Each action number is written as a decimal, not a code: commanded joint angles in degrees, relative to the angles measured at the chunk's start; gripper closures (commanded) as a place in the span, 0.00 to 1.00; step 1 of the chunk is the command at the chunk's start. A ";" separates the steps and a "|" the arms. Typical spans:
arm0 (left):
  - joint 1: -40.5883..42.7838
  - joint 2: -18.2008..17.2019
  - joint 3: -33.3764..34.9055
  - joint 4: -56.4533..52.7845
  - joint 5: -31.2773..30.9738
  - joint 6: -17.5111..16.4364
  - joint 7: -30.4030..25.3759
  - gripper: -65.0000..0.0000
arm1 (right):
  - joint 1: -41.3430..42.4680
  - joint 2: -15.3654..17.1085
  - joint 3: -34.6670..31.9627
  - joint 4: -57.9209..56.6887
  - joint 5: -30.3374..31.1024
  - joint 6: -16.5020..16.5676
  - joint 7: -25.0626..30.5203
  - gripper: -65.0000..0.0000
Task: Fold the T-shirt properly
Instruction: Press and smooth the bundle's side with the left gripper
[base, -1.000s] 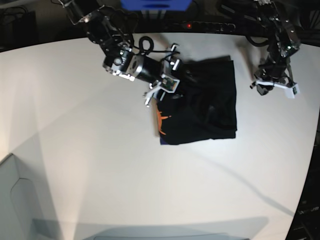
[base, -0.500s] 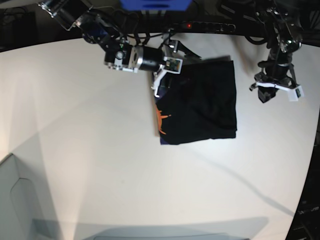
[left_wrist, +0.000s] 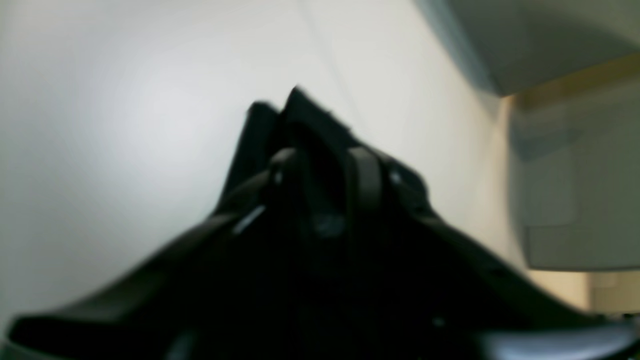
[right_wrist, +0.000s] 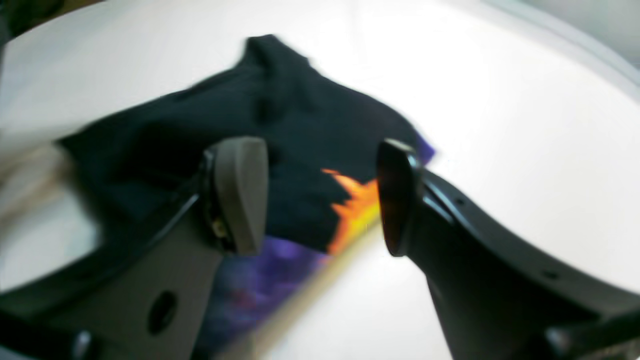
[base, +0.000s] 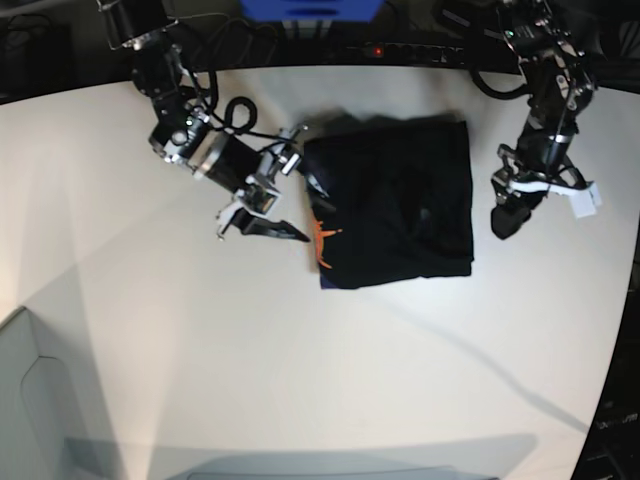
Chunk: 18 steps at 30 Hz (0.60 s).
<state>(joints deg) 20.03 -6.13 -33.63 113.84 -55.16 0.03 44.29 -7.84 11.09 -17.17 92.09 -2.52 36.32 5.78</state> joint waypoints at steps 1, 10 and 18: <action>-0.03 0.20 1.23 1.02 -1.42 0.27 -0.29 0.56 | 0.41 -0.15 0.33 0.78 1.07 1.27 1.21 0.45; -4.60 0.28 16.26 -4.61 -1.15 0.27 -0.91 0.24 | -0.21 -0.06 1.83 0.78 0.99 1.18 -3.54 0.45; -4.34 -0.15 17.14 -8.13 -1.15 0.27 -0.47 0.53 | -0.30 0.29 1.92 1.05 0.99 1.00 -4.86 0.45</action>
<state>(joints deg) 15.70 -6.00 -16.38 104.92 -55.13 0.43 44.18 -8.62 11.33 -15.40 91.96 -2.55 36.32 -0.67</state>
